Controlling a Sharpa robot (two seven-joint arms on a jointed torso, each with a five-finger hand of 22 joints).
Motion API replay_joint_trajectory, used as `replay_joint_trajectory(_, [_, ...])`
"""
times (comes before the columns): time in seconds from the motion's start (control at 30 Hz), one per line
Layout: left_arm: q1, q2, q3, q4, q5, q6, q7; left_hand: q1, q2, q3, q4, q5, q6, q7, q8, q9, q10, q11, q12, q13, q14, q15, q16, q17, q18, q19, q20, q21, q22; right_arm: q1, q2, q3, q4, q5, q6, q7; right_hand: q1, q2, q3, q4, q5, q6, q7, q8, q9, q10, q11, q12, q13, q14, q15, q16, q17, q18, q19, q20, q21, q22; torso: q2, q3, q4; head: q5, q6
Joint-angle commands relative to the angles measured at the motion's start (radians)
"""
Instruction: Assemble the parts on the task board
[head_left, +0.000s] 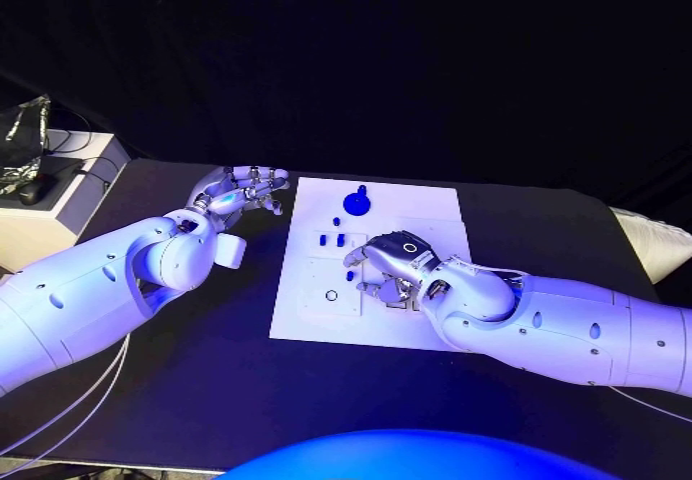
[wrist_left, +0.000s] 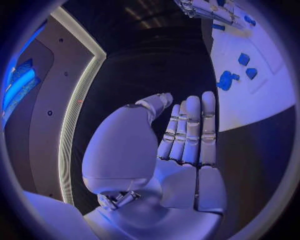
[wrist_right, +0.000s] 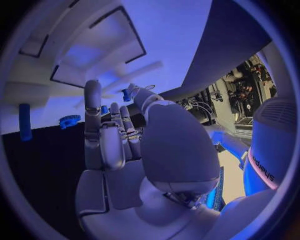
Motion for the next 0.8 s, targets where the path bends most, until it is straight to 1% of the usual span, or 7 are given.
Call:
replay_joint_trajectory(0.03, [0.0, 0.001, 0.001, 0.001, 0.003, 0.007, 0.003, 0.009, 0.0, -0.007, 0.001, -0.004, -0.004, 0.002, 0.001, -0.001, -0.007, -0.002, -0.005, -0.001, -0.007, 0.0, -0.005, 0.001, 0.013, -0.004, 0.001, -0.005, -0.001, 0.006, -0.017, 0.005, 0.019, 0.032, -0.043, 0.002, 0.012, 0.001, -0.004, 0.003, 0.005, 0.007, 0.003, -0.005, -0.003, 0.019, -0.006, 0.008, 0.002, 0.025, 0.003, 0.01, 0.01, 0.0, 0.01, -0.001, 0.008, 0.009, 0.001, 0.0003, -0.0007, -0.004, 0.005])
replay_joint_trajectory(0.17, [0.0, -0.001, 0.001, 0.002, 0.003, 0.01, 0.004, 0.01, 0.0, -0.007, 0.001, -0.003, -0.004, 0.002, 0.001, -0.001, -0.008, -0.002, -0.005, -0.002, -0.008, 0.0, -0.005, 0.001, 0.013, -0.004, 0.001, -0.005, -0.001, 0.025, -0.048, 0.012, 0.034, 0.114, -0.025, 0.002, 0.016, -0.005, 0.016, 0.017, 0.011, 0.023, 0.001, -0.003, -0.007, 0.075, -0.014, 0.027, 0.004, 0.033, -0.004, 0.029, 0.038, -0.005, 0.03, -0.008, 0.033, 0.037, 0.001, -0.0004, -0.0015, -0.008, 0.007])
replay_joint_trajectory(0.2, [0.0, -0.001, 0.001, 0.003, 0.003, 0.012, 0.006, 0.01, 0.0, -0.007, 0.001, -0.003, -0.004, 0.002, 0.001, -0.001, -0.008, -0.002, -0.005, -0.002, -0.008, 0.0, -0.005, 0.001, 0.013, -0.004, 0.001, -0.005, -0.001, 0.038, -0.064, 0.016, 0.037, 0.169, -0.013, 0.008, 0.012, -0.012, 0.028, 0.024, 0.018, 0.028, 0.004, -0.002, -0.009, 0.099, -0.015, 0.033, 0.005, 0.036, -0.005, 0.037, 0.049, -0.008, 0.038, -0.01, 0.045, 0.05, 0.001, -0.0005, -0.0018, -0.011, 0.007])
replay_joint_trajectory(0.27, [0.0, -0.003, 0.001, 0.005, 0.003, 0.019, 0.011, 0.01, -0.001, -0.007, 0.001, -0.004, -0.005, 0.003, 0.001, -0.001, -0.009, -0.001, -0.005, -0.002, -0.008, 0.001, -0.005, 0.001, 0.013, -0.004, 0.001, -0.006, -0.002, 0.061, -0.089, 0.02, 0.035, 0.239, 0.003, 0.019, -0.009, -0.045, 0.03, 0.041, 0.096, 0.027, 0.002, -0.005, -0.013, 0.125, -0.02, 0.034, 0.004, 0.042, -0.009, 0.055, 0.084, -0.01, 0.049, -0.012, 0.057, 0.064, 0.001, -0.0012, -0.0017, -0.018, 0.01])
replay_joint_trajectory(0.43, [0.0, -0.007, 0.001, 0.01, 0.003, 0.034, 0.021, 0.015, 0.002, -0.004, -0.001, 0.001, -0.006, 0.002, 0.001, -0.002, -0.01, -0.002, -0.004, -0.002, -0.009, 0.0, -0.006, 0.001, 0.014, -0.004, 0.001, -0.006, -0.002, 0.118, -0.144, 0.028, 0.011, 0.32, 0.06, 0.052, -0.012, -0.057, 0.027, 0.043, 0.105, 0.029, 0.0, -0.004, -0.014, 0.128, -0.022, 0.03, 0.003, 0.052, -0.009, 0.077, 0.132, -0.013, 0.06, -0.013, 0.072, 0.079, 0.001, -0.0017, -0.0034, -0.029, 0.017])
replay_joint_trajectory(0.57, [0.0, -0.01, 0.001, 0.013, 0.003, 0.032, 0.025, 0.015, 0.002, -0.005, -0.001, 0.001, -0.007, 0.002, 0.001, -0.002, -0.01, -0.002, -0.004, -0.002, -0.01, 0.0, -0.006, 0.001, 0.014, -0.004, 0.001, -0.006, -0.002, 0.155, -0.175, 0.031, -0.02, 0.337, 0.13, 0.068, -0.019, -0.066, 0.004, 0.05, 0.116, 0.024, -0.003, -0.007, -0.016, 0.114, -0.023, 0.017, 0.002, 0.055, -0.01, 0.088, 0.151, -0.017, 0.076, -0.015, 0.09, 0.097, 0.002, 0.0001, -0.0027, -0.043, 0.021])
replay_joint_trajectory(0.8, [0.0, -0.01, 0.001, 0.016, 0.003, 0.031, 0.025, 0.015, 0.002, -0.005, -0.001, 0.001, -0.007, 0.002, 0.001, -0.002, -0.01, -0.002, -0.004, -0.002, -0.01, 0.0, -0.006, 0.001, 0.014, -0.004, 0.001, -0.006, -0.002, 0.174, -0.189, 0.033, -0.058, 0.297, 0.246, 0.069, -0.01, -0.058, -0.052, 0.058, 0.126, 0.022, -0.009, -0.007, -0.018, 0.098, -0.022, 0.003, 0.004, 0.056, -0.009, 0.096, 0.163, -0.018, 0.088, -0.013, 0.091, 0.101, 0.001, 0.0012, 0.0005, -0.047, 0.02])
